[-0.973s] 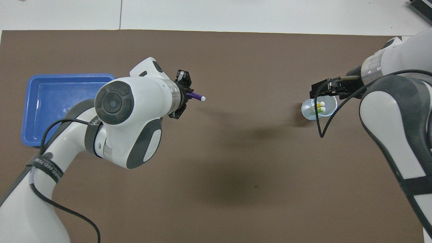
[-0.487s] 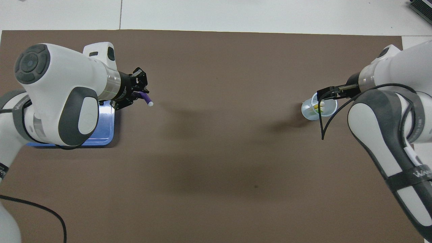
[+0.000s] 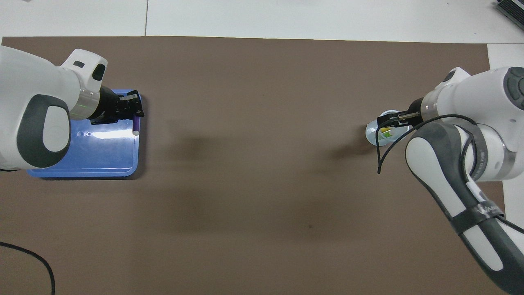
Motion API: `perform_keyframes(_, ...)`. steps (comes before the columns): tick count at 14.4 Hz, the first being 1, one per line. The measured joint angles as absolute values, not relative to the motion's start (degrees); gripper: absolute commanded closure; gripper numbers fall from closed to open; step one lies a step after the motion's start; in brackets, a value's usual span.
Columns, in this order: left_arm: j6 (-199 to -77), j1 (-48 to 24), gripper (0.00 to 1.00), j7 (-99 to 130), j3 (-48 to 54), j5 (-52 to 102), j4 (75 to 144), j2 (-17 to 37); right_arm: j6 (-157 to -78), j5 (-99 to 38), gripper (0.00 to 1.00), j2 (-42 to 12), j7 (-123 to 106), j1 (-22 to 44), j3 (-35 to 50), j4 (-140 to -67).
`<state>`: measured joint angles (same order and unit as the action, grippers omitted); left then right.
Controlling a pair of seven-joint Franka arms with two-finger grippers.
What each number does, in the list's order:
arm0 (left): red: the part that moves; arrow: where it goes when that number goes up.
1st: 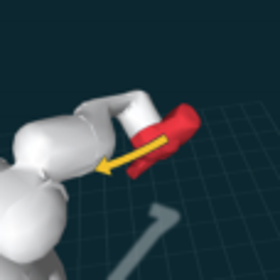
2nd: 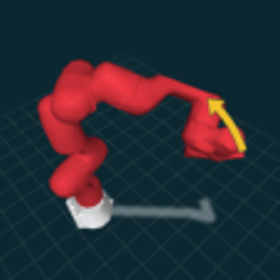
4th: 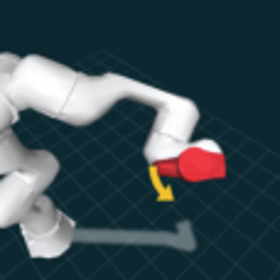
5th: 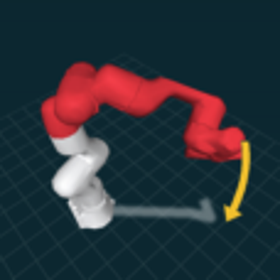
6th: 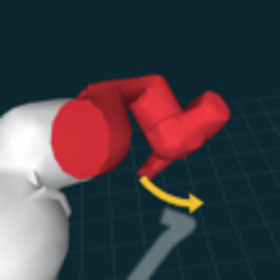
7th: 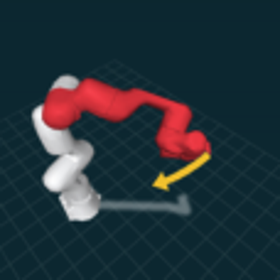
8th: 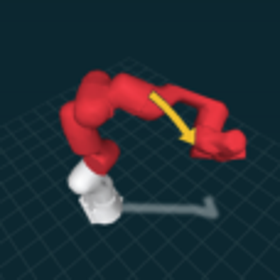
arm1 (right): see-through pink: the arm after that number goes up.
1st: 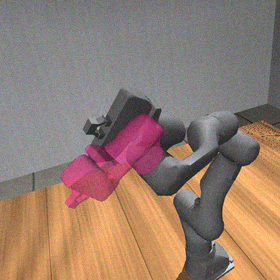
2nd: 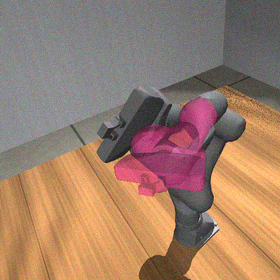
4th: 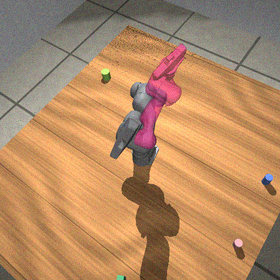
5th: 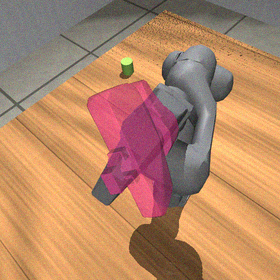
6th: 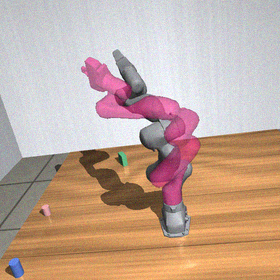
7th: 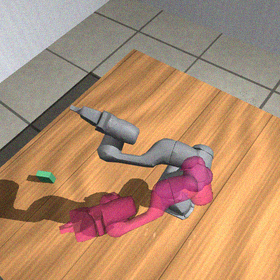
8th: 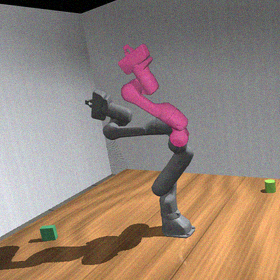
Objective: Right arm passes pens to left for tray arrangement
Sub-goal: 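Lower the purple pen into the tray while the right gripper grasps the yellow pen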
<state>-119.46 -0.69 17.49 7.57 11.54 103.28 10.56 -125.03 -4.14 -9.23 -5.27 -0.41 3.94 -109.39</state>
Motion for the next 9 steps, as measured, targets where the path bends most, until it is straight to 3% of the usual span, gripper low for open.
perform_keyframes(5,-119.72,0.74,1.00,8.29,7.49,3.07,104.42,10.62,-127.02,-4.14,0.52,-10.95,-5.30,-0.40,3.95,-109.93)
perform_keyframes(9,-125.75,4.94,1.00,-0.64,7.38,2.24,108.55,11.42,-127.03,-4.14,0.57,-11.00,-5.31,-0.40,3.95,-109.93)
